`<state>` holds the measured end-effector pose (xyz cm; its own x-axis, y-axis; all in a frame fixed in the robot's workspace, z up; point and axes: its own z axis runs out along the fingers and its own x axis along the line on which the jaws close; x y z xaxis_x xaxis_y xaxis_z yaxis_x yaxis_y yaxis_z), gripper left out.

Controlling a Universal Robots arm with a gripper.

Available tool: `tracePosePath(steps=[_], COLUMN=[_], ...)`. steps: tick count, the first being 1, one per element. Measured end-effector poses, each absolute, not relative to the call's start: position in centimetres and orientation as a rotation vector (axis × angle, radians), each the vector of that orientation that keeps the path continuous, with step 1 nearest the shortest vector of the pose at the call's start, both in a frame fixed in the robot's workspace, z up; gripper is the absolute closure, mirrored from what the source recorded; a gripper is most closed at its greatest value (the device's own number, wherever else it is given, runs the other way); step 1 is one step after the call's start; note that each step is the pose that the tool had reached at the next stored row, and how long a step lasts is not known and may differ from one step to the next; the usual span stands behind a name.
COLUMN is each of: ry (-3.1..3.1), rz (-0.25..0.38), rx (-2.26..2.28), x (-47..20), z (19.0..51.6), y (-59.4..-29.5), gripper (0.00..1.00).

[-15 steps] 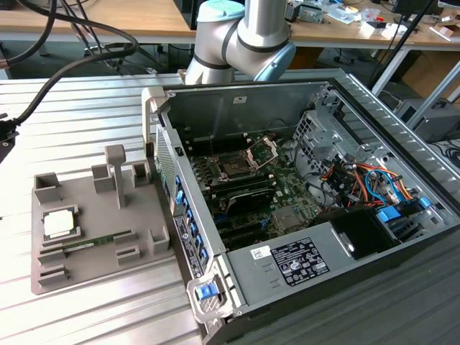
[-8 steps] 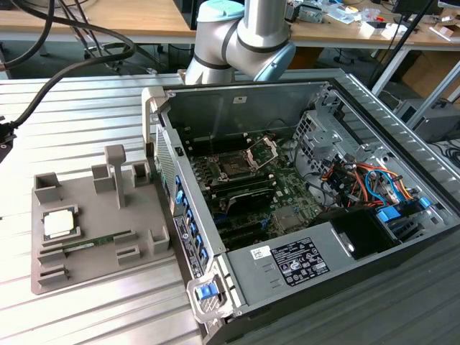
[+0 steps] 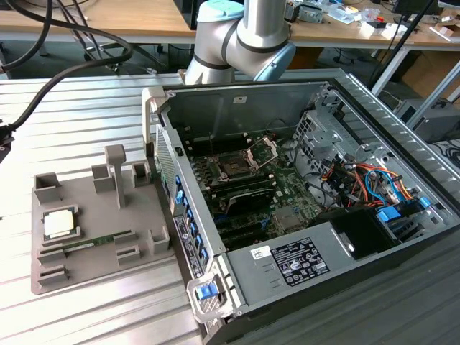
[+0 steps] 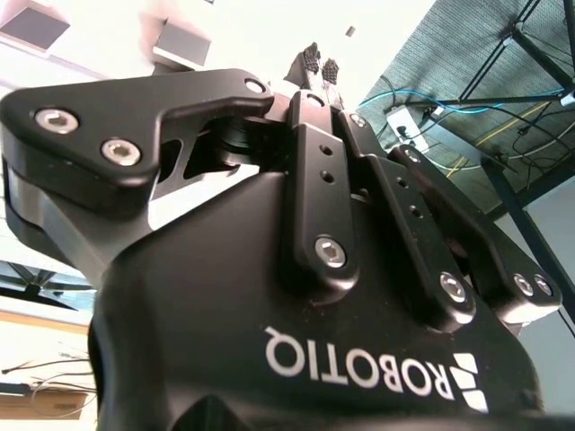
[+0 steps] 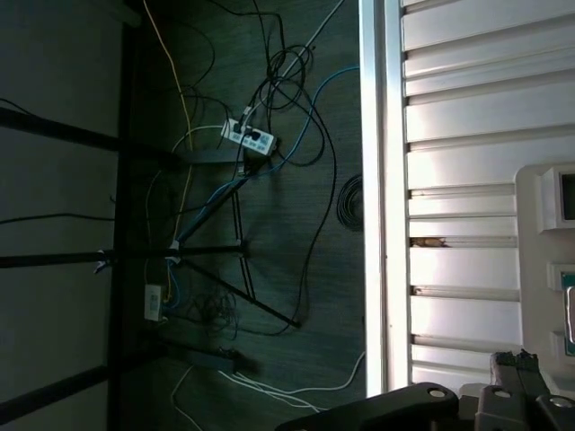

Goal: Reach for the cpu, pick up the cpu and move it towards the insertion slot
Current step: 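Pick up the cpu and move it towards the insertion slot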

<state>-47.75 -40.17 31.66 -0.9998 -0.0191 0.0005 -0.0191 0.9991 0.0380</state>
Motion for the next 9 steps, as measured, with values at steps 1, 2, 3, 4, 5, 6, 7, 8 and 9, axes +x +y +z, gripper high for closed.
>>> tracePosePath(steps=[1, 2, 3, 4, 5, 6, 7, 8, 9], ry=[-3.140, -3.140, -3.140, -3.140, -3.140, -3.140, -3.140, -3.140, -3.140], rz=[-0.060, -0.060, -0.060, -0.060, -0.060, -0.060, -0.060, -0.060, -0.060], rx=[0.030, 0.030, 0.030, 0.030, 0.030, 0.030, 0.030, 0.030, 0.030], x=[-47.77, -47.79, -47.81, -47.84, -47.86, -47.89, -47.92, -47.95, -47.97], z=[31.63, 31.60, 31.58, 31.55, 31.52, 31.49, 31.45, 31.42, 31.39], y=[-40.17, -40.17, -40.17, -40.17, -40.17, -40.17, -40.17, -40.17, -40.17], gripper=[0.90, 0.90, 0.90, 0.90, 0.90, 0.90, 0.90, 0.90, 0.90])
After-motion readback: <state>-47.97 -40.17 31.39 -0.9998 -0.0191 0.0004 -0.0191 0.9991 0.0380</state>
